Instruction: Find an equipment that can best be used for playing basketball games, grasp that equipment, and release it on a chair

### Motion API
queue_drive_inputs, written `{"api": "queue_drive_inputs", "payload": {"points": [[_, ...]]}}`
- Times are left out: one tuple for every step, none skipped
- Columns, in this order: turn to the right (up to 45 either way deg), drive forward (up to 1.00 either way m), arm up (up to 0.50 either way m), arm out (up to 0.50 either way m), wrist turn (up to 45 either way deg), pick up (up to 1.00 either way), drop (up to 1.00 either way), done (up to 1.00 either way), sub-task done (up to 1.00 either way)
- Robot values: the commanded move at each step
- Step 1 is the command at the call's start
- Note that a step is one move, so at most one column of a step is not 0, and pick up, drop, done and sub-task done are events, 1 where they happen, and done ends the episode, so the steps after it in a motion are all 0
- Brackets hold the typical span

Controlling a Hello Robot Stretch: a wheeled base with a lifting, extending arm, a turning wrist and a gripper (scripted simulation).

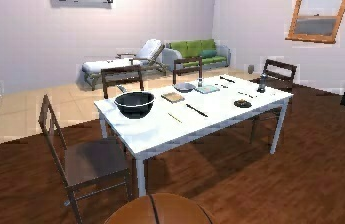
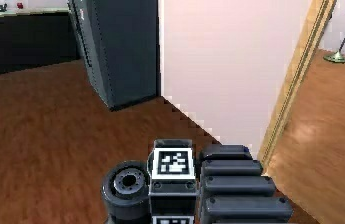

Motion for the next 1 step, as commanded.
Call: {"api": "queue_drive_inputs", "payload": {"points": [[9.0, 0.0, 0.0, 0.0, 0.0, 0.0, 0.0, 0.0, 0.0]]}}
